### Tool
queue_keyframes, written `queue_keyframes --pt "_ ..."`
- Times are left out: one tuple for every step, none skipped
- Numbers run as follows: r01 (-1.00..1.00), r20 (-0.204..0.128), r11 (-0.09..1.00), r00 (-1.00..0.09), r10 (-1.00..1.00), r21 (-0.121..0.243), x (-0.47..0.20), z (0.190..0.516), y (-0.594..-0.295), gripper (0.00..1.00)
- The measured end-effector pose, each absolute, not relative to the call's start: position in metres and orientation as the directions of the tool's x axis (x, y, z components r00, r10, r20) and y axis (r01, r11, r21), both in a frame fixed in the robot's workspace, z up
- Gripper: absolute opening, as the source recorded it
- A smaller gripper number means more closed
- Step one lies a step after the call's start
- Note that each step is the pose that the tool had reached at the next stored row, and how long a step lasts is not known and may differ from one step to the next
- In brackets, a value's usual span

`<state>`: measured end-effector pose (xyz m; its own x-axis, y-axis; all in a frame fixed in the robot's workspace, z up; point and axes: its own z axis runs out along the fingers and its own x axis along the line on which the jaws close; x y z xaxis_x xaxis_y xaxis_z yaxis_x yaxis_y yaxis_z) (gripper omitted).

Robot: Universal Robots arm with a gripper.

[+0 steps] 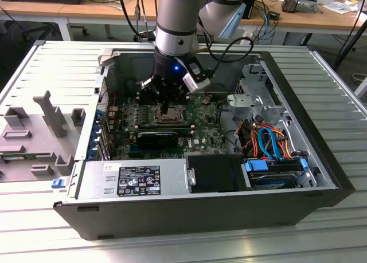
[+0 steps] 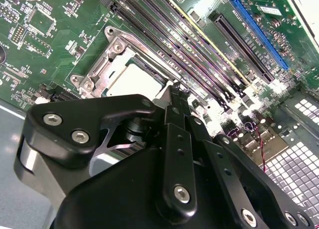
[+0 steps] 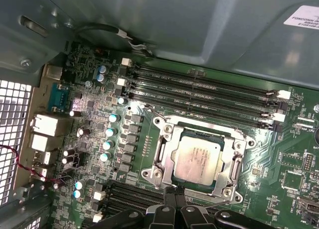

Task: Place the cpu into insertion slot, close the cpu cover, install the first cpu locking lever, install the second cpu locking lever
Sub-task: 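Install the first cpu locking lever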

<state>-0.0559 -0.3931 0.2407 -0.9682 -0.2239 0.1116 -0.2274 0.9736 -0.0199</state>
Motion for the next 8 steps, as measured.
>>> queue_keyframes --pt "-0.228 0.112 0.973 -0.968 -0.224 -0.02 -0.0559 0.2407 -0.3931 0.11" --pt "-0.229 0.112 0.973 -0.968 -0.225 -0.02 -0.0559 0.2407 -0.3931 0.11" --pt "-0.229 0.112 0.973 -0.968 -0.226 -0.02 -0.0559 0.2407 -0.3931 0.11" --pt "-0.231 0.112 0.973 -0.967 -0.227 -0.02 -0.0559 0.2407 -0.3931 0.11" --pt "-0.232 0.112 0.972 -0.967 -0.228 -0.02 -0.0559 0.2407 -0.3931 0.11" --pt "-0.232 0.112 0.972 -0.967 -0.229 -0.02 -0.0559 0.2407 -0.3931 0.11" --pt "-0.232 0.112 0.973 -0.967 -0.228 -0.02 -0.0559 0.2407 -0.3931 0.11" --pt "-0.225 0.112 0.974 -0.969 -0.221 -0.02 -0.0559 0.2407 -0.3931 0.11"
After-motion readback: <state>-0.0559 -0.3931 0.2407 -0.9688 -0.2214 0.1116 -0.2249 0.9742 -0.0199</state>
